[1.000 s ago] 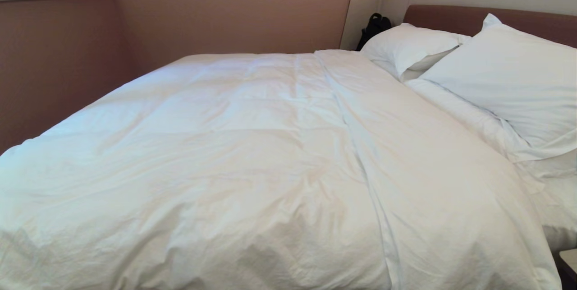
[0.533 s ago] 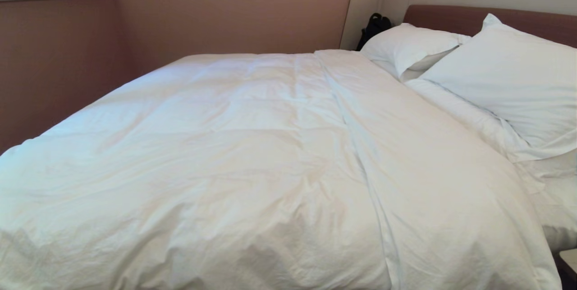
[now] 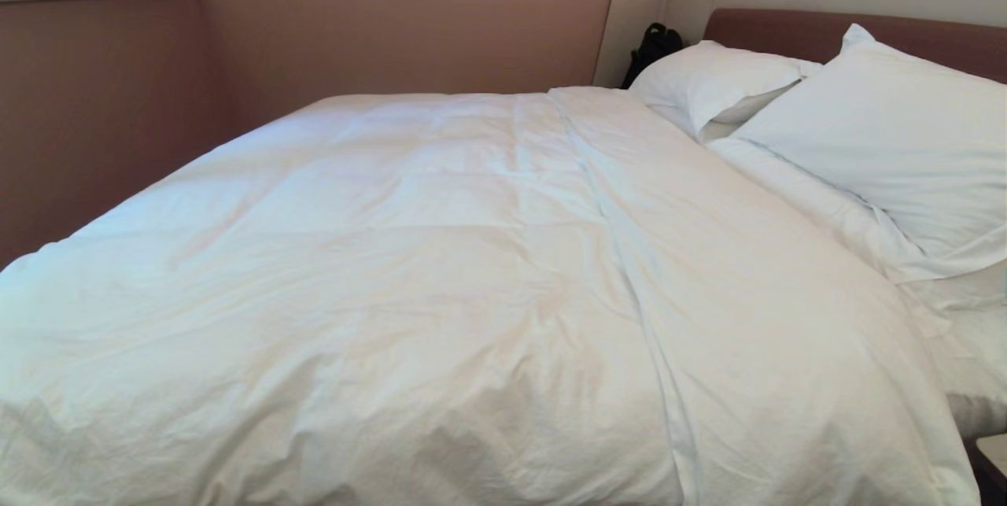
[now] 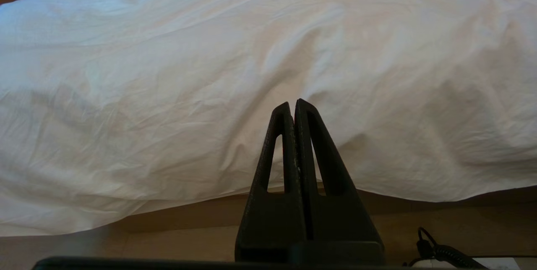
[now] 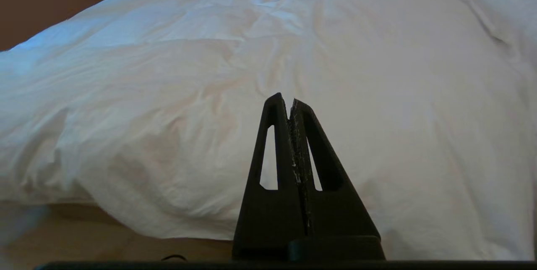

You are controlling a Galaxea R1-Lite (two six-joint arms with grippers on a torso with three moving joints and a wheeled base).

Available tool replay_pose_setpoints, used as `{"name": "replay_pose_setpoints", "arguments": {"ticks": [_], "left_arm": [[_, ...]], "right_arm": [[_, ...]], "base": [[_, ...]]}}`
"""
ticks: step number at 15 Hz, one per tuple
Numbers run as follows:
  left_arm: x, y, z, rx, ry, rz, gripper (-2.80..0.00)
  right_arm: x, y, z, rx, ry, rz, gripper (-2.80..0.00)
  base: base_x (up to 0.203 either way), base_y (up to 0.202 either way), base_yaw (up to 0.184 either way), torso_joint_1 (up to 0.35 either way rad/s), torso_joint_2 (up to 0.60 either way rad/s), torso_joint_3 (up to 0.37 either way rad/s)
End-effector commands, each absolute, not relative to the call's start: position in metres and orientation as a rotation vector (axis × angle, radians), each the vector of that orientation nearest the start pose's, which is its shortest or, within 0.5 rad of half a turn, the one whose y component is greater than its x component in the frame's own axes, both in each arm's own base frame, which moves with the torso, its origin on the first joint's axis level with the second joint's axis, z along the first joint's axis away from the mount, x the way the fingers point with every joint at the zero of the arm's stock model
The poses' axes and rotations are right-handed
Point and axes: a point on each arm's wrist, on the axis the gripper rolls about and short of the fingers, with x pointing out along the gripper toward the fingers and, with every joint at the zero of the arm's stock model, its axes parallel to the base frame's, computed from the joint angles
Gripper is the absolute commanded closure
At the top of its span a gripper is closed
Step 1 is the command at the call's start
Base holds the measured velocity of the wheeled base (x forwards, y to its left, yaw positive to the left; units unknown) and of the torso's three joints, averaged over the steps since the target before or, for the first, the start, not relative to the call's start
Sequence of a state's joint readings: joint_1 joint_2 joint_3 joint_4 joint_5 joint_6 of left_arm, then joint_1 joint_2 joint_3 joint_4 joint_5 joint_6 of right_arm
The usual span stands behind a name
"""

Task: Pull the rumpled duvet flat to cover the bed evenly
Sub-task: Flatten the corners of the folded blanket

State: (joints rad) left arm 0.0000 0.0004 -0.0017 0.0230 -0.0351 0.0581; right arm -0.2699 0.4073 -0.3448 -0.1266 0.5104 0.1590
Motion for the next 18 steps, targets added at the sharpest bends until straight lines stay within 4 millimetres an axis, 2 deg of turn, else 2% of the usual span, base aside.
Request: {"name": "replay_pose_setpoints", "arguments": {"ticks": [1, 4, 7, 14, 18], "left_arm": [[-0.023, -0.001, 0.074, 0.058, 0.02, -0.036, 0.0], [-0.023, -0.001, 0.074, 0.058, 0.02, -0.036, 0.0], [-0.023, -0.001, 0.074, 0.058, 0.02, -0.036, 0.0], [-0.023, -0.001, 0.074, 0.058, 0.02, -0.036, 0.0], [-0.023, -0.001, 0.074, 0.058, 0.02, -0.036, 0.0]], "right_arm": [[-0.004, 0.015, 0.184, 0.011, -0.025, 0.394, 0.0], [-0.007, 0.016, 0.181, -0.027, -0.024, 0.404, 0.0], [-0.02, 0.019, 0.181, -0.033, -0.08, 0.414, 0.0], [-0.022, 0.02, 0.189, -0.008, -0.123, 0.41, 0.0], [-0.021, 0.017, 0.186, 0.012, -0.122, 0.36, 0.0]], "base": [[0.0, 0.0, 0.0, 0.0, 0.0, 0.0], [0.0, 0.0, 0.0, 0.0, 0.0, 0.0], [0.0, 0.0, 0.0, 0.0, 0.0, 0.0], [0.0, 0.0, 0.0, 0.0, 0.0, 0.0], [0.0, 0.0, 0.0, 0.0, 0.0, 0.0]]}}
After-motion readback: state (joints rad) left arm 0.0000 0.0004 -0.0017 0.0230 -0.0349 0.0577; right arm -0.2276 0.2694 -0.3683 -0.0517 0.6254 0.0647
